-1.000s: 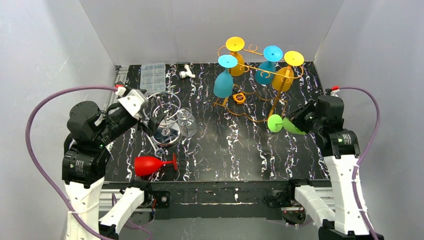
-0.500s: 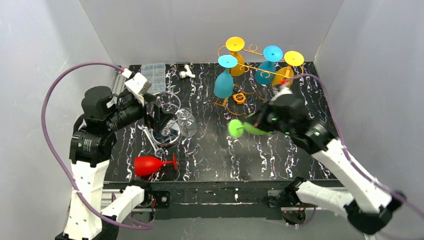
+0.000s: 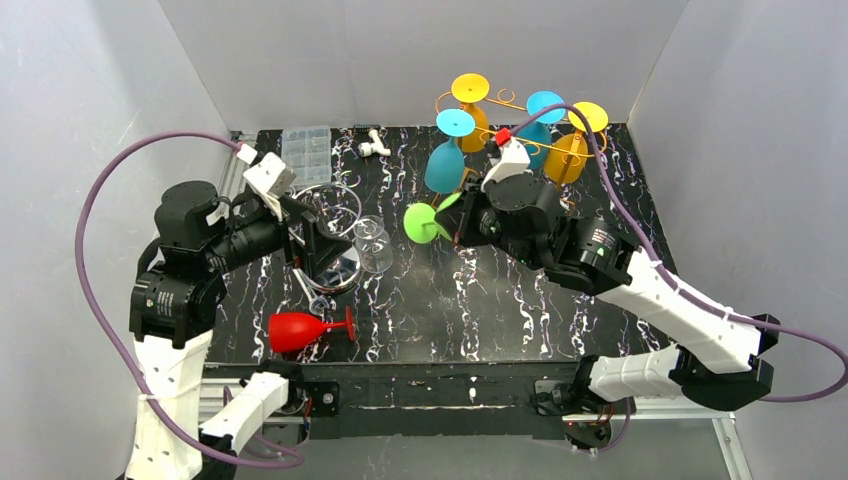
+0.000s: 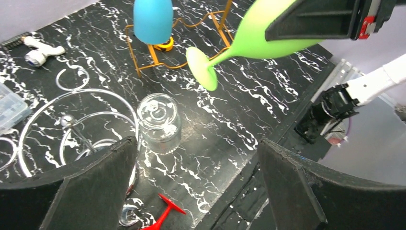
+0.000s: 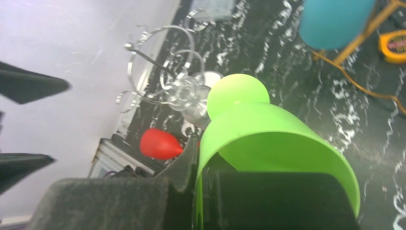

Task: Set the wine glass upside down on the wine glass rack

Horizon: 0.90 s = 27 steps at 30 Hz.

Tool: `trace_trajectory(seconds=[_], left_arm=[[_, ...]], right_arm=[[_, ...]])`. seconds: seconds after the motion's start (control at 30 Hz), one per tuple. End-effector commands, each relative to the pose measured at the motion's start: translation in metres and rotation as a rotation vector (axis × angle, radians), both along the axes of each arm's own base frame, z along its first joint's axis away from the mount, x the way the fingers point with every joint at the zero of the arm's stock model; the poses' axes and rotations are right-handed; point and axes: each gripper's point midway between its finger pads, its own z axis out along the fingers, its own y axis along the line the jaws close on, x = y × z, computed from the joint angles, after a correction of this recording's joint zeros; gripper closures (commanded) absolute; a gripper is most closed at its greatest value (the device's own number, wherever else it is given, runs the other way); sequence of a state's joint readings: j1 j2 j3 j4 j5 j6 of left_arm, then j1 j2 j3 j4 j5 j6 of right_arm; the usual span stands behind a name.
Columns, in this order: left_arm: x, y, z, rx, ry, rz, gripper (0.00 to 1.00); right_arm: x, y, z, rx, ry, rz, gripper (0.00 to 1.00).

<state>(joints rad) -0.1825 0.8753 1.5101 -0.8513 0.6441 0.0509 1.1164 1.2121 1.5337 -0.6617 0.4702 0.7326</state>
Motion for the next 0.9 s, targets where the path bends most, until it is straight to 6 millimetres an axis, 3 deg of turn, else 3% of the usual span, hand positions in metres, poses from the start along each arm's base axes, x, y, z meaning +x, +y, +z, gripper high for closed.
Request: trace_trajectory(seconds=[0.0,0.13,0.3,0.57,0.67,0.77,0.87], left_arm=[[-0.008,-0.012,-0.004,-0.048,0.077,-0.069,0.03],[0.017,-0.018,0.014,-0.104,0.063,-0.048,0.02],[0.043,-0.017,0.030,-0.131,0.045,0.016,0.02],[0.054,-0.020,0.036,-0.177,0.069,0.040,0.02],[0.052,-0.025,0.042,-0.203,0.058,0.008,0.09],[0.045,-0.031,0.052,-0.229,0.011,-0.063,0.25],[0.046,-0.034,0.048,-0.257,0.073,-0.062,0.34]], right_arm=[[-0.007,0.027,0.066,0.091,-0.141,0.101,0.99],[-0.022,0.048,0.099,0.106,-0.228,0.188,0.99],[-0.024,0.050,0.132,0.132,-0.312,0.206,0.99],[-0.027,0.059,0.137,0.176,-0.362,0.247,0.99],[-0.030,0.061,0.138,0.205,-0.374,0.262,0.99],[-0.029,0.058,0.137,0.220,-0.406,0.255,0.99],[-0.030,0.054,0.144,0.260,-0.443,0.249,0.99]])
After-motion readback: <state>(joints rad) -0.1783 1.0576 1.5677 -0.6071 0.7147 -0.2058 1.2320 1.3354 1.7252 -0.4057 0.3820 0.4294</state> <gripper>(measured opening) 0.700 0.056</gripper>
